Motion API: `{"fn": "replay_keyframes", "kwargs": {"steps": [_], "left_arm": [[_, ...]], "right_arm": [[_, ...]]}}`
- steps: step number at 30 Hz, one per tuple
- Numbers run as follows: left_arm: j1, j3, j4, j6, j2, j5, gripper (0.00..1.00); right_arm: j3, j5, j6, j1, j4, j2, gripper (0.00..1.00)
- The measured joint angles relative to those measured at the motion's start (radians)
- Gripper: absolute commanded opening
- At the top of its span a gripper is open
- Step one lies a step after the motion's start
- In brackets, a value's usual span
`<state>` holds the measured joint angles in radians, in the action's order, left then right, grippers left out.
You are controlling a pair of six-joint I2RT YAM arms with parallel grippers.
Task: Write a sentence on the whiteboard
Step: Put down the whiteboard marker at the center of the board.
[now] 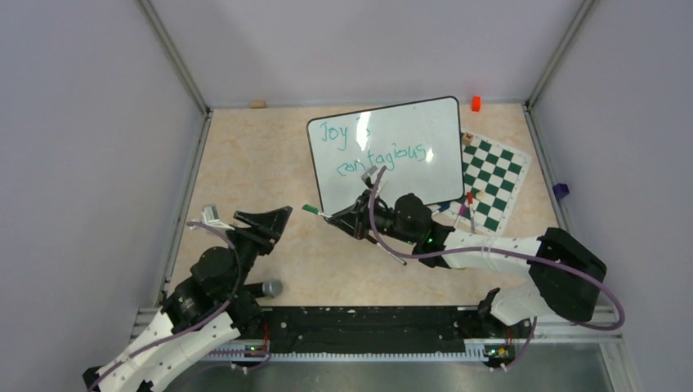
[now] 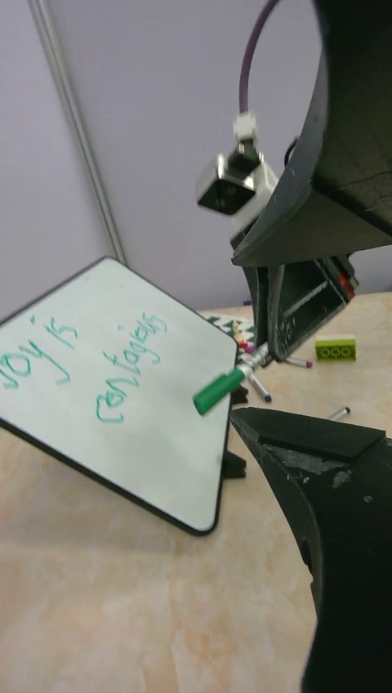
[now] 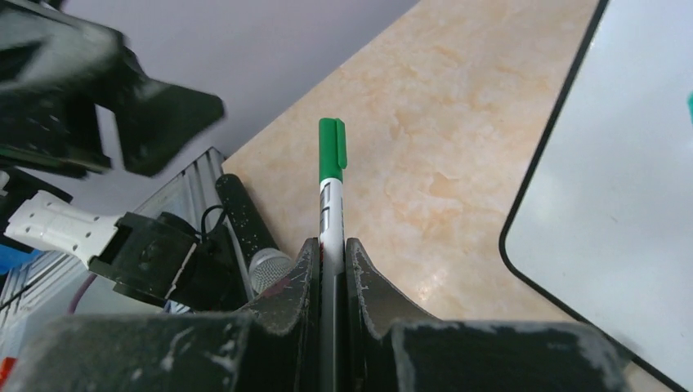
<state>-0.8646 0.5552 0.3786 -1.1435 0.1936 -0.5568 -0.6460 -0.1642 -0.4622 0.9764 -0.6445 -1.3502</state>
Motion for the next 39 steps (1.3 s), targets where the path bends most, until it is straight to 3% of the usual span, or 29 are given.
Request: {"fn": "replay_keyframes", "kwargs": {"steps": [6, 14, 26, 27, 30, 32, 35, 39], "left_arm": [[0.0, -0.117, 0.026, -0.1, 0.027, -0.022, 0.7], [0.0, -0.092, 0.018, -0.1, 0.149, -0.057, 0.71], [0.0, -0.068, 0.116, -0.058, 0.063, -0.127, 0.71], [0.0, -0.068, 0.121, -0.057, 0.061, -0.13, 0.71], [0.0, -0.068, 0.126, -0.05, 0.062, -0.137, 0.71], [0.0, -0.068, 0.127, -0.036, 0.064, -0.141, 0.74], [0.0, -0.068, 0.127, -0.007, 0.071, -0.139, 0.82], [0.001, -0.081, 0.075, 0.098, 0.075, -0.101, 0.92]], "right_arm": [[-0.072, 0.025, 0.023, 0.048, -0.006, -0.058, 0.0], [-0.167, 0.121, 0.013, 0.058, 0.076, -0.156, 0.0], [-0.191, 0.134, -0.066, 0.058, 0.159, -0.373, 0.02], [-0.199, 0.135, -0.068, 0.058, 0.165, -0.377, 0.07], [-0.222, 0.141, -0.076, 0.058, 0.185, -0.382, 0.47], [-0.235, 0.147, -0.084, 0.058, 0.193, -0.385, 0.64], [-0.241, 0.177, -0.082, 0.058, 0.218, -0.385, 0.78], [-0.236, 0.228, -0.074, 0.053, 0.301, -0.364, 0.81]]}}
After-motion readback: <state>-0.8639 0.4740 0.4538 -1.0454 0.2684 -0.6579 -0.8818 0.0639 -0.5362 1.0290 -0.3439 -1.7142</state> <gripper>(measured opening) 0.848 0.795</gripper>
